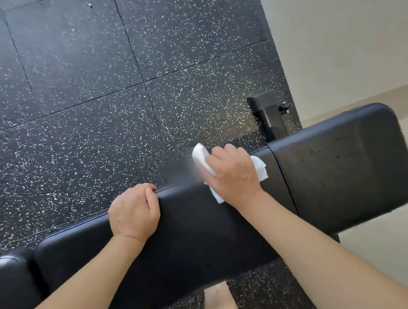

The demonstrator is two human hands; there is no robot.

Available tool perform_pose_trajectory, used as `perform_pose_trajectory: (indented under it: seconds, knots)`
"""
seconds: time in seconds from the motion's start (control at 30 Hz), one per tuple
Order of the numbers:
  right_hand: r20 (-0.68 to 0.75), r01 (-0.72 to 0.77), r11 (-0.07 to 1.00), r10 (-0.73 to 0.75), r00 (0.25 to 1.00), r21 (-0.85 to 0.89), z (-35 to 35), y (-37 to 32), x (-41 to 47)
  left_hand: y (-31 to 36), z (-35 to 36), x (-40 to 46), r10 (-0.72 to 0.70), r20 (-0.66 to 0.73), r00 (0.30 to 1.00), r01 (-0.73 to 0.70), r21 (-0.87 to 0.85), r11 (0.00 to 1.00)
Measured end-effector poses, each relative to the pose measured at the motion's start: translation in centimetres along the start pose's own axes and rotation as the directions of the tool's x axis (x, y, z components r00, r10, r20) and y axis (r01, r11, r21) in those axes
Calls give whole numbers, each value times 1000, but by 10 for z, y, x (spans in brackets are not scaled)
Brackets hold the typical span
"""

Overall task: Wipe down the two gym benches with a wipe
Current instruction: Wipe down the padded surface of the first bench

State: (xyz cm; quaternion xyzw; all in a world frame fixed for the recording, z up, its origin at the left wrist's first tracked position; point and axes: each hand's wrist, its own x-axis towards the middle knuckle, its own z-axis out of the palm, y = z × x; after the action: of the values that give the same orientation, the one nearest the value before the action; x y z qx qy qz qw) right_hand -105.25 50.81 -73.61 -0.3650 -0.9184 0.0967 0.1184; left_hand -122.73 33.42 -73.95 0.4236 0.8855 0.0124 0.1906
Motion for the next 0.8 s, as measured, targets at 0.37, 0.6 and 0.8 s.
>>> perform_pose_trajectory:
  seconds: [0.37, 0.6, 0.8]
  knots:
    - [-9, -141, 989, 142, 990, 36, 0, -44, -87, -3, 3, 1, 171, 43, 984, -172, 26, 985]
    - [-65, -207, 978, 205, 977, -20, 7, -101, -95, -22, -7, -4, 503, 214, 837, -518, 17, 855]
    - [-246, -632, 775, 612, 751, 0, -6, -80, -151, -59, -18, -22, 699, 301, 648, -759, 187, 623]
